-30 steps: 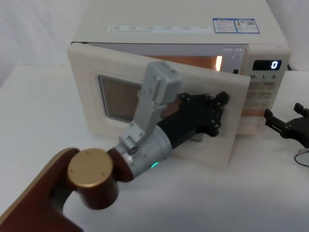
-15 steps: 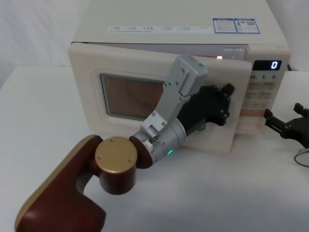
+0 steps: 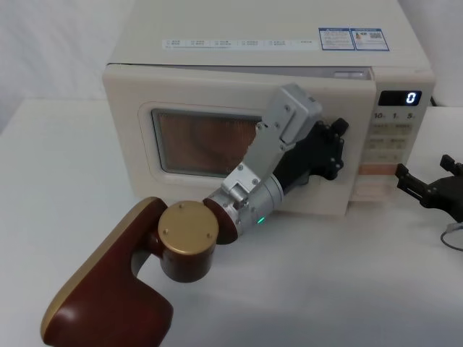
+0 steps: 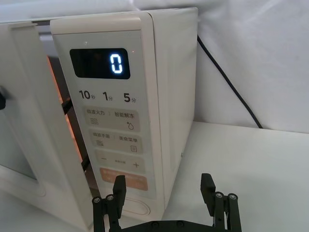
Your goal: Press the button to open the microwave door with one hand; close the microwave door with the other hand.
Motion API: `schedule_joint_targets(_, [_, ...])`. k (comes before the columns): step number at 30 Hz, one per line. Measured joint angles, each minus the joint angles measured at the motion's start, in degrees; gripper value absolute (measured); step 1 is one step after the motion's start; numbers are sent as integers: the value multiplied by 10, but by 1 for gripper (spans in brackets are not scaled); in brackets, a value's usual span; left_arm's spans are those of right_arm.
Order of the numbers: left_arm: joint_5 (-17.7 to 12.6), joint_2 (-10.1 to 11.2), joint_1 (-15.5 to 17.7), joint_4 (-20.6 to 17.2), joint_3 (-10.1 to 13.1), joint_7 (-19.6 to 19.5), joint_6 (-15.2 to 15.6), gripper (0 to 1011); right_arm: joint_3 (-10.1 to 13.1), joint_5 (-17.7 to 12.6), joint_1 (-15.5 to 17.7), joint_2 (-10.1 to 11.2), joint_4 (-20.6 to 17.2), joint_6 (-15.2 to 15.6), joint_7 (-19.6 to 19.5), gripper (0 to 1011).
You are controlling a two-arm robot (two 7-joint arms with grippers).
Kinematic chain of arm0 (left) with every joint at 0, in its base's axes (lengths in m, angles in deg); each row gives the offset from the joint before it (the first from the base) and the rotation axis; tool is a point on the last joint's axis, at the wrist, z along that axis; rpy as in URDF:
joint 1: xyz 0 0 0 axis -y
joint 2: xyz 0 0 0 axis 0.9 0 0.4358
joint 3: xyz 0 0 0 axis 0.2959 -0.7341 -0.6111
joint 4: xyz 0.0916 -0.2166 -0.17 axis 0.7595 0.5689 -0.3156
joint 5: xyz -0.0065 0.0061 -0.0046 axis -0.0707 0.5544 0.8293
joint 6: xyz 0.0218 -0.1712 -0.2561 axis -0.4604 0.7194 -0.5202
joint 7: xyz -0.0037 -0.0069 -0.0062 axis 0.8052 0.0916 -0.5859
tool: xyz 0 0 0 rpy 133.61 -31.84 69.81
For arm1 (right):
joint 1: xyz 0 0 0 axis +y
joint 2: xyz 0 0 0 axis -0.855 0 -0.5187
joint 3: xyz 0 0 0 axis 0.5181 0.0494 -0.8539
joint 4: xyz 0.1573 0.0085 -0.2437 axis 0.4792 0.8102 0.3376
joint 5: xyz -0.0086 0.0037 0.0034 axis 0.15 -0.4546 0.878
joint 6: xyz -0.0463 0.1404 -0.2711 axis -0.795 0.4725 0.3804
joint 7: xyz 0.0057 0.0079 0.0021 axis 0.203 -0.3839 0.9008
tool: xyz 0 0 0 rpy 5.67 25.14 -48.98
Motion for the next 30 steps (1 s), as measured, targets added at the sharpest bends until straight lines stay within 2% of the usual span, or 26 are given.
schedule_joint_targets(13, [-24,-23,23,34,-12,-3,-28,0,0,0,0,0,0,0,0,1002])
schedule_joint_targets(30, [-34,-35,43,57,-10,-14,-32,0,0,0,0,0,0,0,0,1003])
